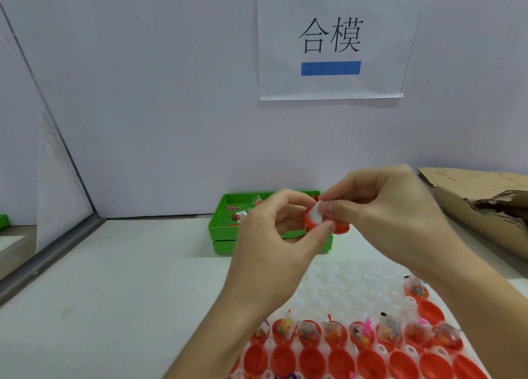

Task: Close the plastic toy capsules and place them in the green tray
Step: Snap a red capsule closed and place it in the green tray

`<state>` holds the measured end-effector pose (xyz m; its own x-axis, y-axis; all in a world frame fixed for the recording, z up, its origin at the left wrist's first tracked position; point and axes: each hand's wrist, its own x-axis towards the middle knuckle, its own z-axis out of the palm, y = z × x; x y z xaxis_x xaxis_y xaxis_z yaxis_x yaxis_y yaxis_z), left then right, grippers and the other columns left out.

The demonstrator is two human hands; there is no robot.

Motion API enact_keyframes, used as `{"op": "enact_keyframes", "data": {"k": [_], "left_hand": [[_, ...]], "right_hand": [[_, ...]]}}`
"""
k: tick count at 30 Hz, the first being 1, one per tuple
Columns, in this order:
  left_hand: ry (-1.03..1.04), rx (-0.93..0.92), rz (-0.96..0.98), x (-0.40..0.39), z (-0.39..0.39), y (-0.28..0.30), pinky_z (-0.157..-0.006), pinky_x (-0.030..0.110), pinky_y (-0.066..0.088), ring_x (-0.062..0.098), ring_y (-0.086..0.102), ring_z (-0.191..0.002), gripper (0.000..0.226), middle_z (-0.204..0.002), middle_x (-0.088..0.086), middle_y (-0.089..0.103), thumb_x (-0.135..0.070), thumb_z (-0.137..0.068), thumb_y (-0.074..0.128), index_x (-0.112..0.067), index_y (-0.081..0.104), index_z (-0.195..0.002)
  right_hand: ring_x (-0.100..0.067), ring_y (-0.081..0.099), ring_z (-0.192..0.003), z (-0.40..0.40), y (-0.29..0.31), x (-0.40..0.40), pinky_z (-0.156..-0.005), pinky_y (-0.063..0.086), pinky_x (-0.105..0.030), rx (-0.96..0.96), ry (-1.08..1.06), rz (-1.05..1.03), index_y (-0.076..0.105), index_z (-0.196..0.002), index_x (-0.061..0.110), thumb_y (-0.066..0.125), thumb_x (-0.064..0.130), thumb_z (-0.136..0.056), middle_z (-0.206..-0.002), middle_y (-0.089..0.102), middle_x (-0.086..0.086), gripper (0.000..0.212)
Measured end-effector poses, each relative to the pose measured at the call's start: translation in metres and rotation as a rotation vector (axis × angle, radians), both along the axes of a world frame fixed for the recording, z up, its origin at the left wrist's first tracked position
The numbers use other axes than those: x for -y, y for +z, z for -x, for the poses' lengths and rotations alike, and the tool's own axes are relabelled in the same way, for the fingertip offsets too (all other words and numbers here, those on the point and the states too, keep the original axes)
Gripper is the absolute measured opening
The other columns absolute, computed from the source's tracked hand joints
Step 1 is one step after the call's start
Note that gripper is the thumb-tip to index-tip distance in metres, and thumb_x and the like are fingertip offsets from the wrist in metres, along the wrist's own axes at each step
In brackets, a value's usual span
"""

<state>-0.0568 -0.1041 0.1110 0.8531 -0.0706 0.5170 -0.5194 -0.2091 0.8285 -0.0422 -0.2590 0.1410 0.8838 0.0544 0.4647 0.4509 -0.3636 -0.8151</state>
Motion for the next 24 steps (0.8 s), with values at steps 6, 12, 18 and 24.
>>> {"op": "enact_keyframes", "data": {"k": [6, 12, 18, 24], "left_hand": [[-0.031, -0.077, 0.106, -0.002, -0.001, 0.001, -0.081, 0.04, 0.061, 0.016, 0.075, -0.079, 0.01, -0.079, 0.002, 0.077, -0.019, -0.088, 0.072, -0.01, 0.067, -0.087], [-0.031, -0.162, 0.215, -0.005, -0.004, 0.0, -0.086, 0.05, 0.058, 0.029, 0.074, -0.083, 0.015, -0.082, 0.014, 0.075, -0.017, -0.085, 0.074, -0.005, 0.066, -0.085], [-0.099, -0.295, 0.46, -0.008, -0.005, 0.003, -0.08, 0.033, 0.061, 0.035, 0.073, -0.09, 0.007, -0.093, 0.029, 0.07, -0.006, -0.083, 0.071, -0.008, 0.067, -0.077], [-0.121, -0.324, 0.557, -0.01, -0.006, 0.005, -0.08, 0.032, 0.061, 0.033, 0.073, -0.091, 0.004, -0.099, 0.032, 0.068, -0.003, -0.084, 0.069, -0.004, 0.065, -0.084]], "right_hand": [[-0.006, 0.071, -0.058, 0.005, 0.003, -0.003, -0.056, 0.054, -0.014, 0.068, 0.018, 0.026, 0.08, -0.073, 0.029, 0.079, 0.009, -0.079, -0.062, 0.074, 0.009, 0.021], [0.001, 0.071, -0.063, 0.006, 0.004, -0.003, -0.058, 0.05, -0.006, 0.063, 0.084, 0.051, 0.078, -0.08, 0.033, 0.075, 0.007, -0.084, -0.066, 0.074, 0.015, 0.027], [0.002, 0.07, -0.08, -0.001, 0.005, 0.011, -0.075, 0.055, -0.018, 0.052, -0.084, 0.066, 0.074, -0.104, 0.041, 0.068, 0.037, -0.086, -0.087, 0.074, 0.02, 0.02], [-0.011, 0.074, -0.093, -0.006, 0.003, 0.023, -0.088, 0.059, -0.03, -0.315, 0.263, 0.081, 0.071, -0.112, 0.025, 0.063, 0.044, -0.079, -0.1, 0.078, 0.005, 0.039]]}}
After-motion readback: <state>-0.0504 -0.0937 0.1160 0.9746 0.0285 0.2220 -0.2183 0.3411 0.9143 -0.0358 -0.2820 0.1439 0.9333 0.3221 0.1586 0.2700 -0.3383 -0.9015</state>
